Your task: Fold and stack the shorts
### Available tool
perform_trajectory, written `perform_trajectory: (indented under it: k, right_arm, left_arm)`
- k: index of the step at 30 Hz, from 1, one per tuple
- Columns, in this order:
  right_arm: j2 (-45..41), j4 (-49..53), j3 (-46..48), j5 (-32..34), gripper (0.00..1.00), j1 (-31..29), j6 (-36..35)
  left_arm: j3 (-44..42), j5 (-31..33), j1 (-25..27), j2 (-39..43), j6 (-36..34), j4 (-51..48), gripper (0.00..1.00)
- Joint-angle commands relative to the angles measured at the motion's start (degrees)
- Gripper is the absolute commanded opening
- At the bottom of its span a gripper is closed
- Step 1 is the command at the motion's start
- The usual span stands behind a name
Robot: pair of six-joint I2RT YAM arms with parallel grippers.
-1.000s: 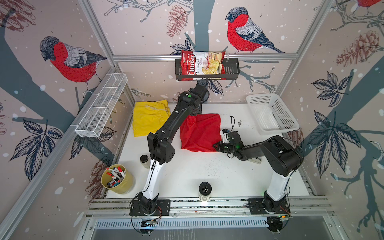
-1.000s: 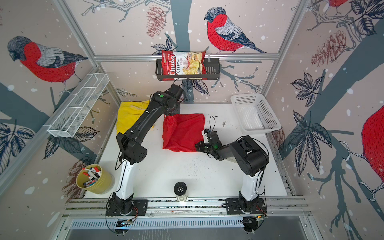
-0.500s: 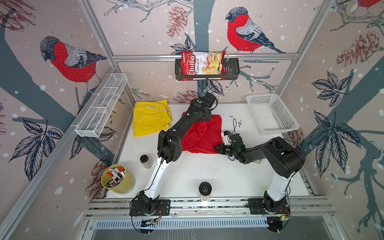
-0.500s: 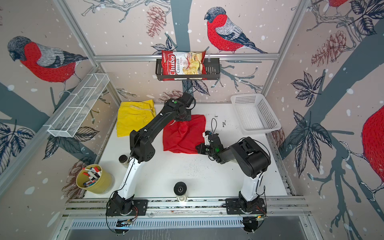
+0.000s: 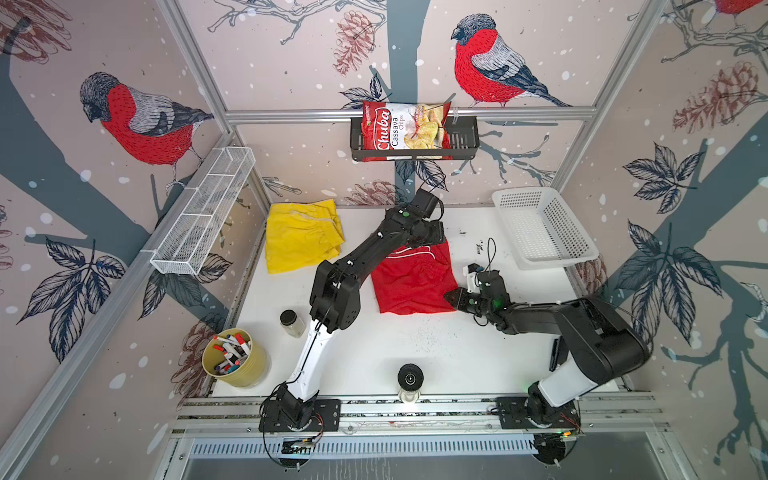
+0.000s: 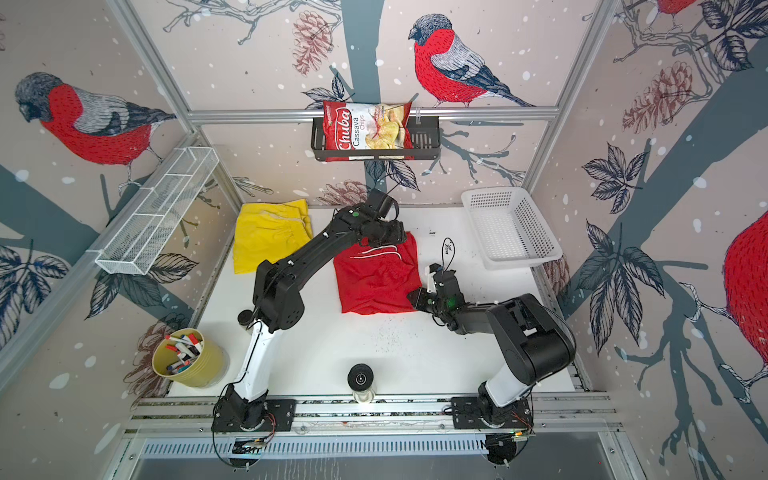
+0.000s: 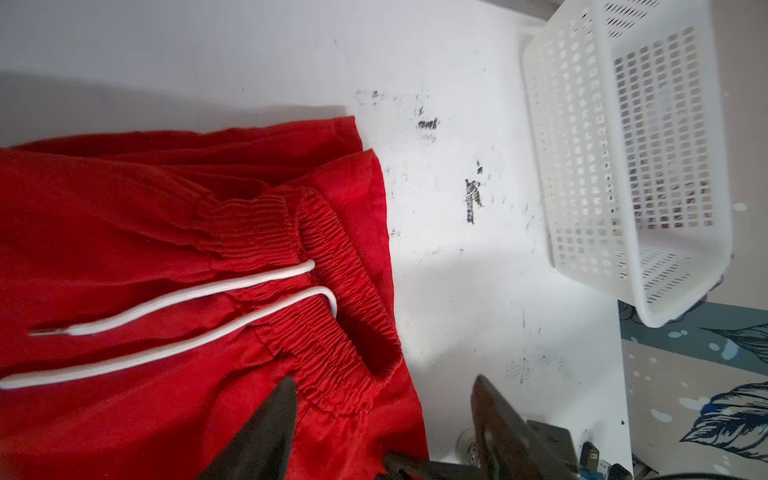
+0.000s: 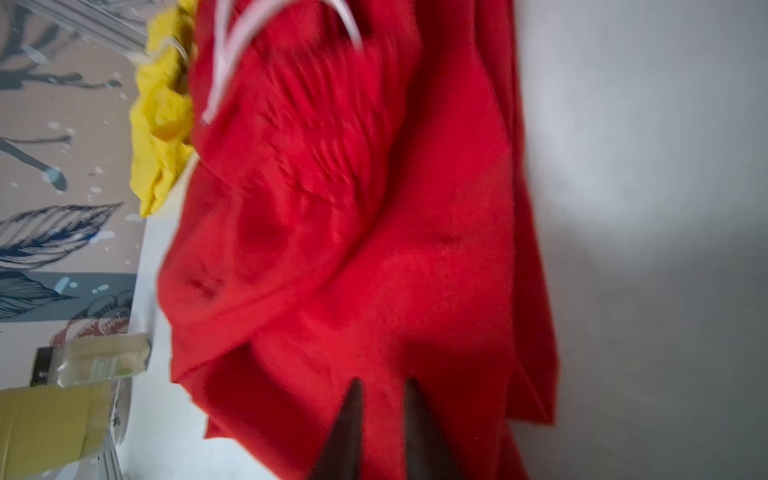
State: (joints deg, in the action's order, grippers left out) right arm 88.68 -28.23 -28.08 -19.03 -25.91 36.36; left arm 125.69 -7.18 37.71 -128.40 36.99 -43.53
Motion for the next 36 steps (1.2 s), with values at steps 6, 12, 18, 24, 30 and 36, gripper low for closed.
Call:
perform_trajectory:
  k: [6,12,18,24,30,36]
  right_arm:
    - [-3.36,5.88,-7.37,3.14,0.59,3.43,-0.03]
    - [3.32,11.35,-17.51,0.17,0.71,4.47,-3.25]
    - [13.86,12.89,-24.45,-2.24,0.72,3.51,-3.17]
    - [20.09,12.23,-29.13,-5.85,0.50,0.83,-2.42]
    - [10.78,14.36,-27.52,-4.25,0.00,0.60,-2.71]
    - [-0.45,19.70,-20.49,0.01,0.01,1.33,-2.47]
  left_arm:
    - [-18.16,7.49,1.49,10.22,-5.68,3.15,0.65]
    - [-32.93,12.37,3.86,15.66,-8.74,6.29,0.55]
    - [-36.48,16.36,3.51,16.34,-9.23,5.90,0.52]
    - [-35.82,14.41,1.15,16.64,-9.60,7.07,0.58]
    - [-39.23,12.03,-2.39,17.30,-8.67,9.56,0.59]
    - [-42.71,10.70,-3.40,16.15,-8.33,12.29,0.59]
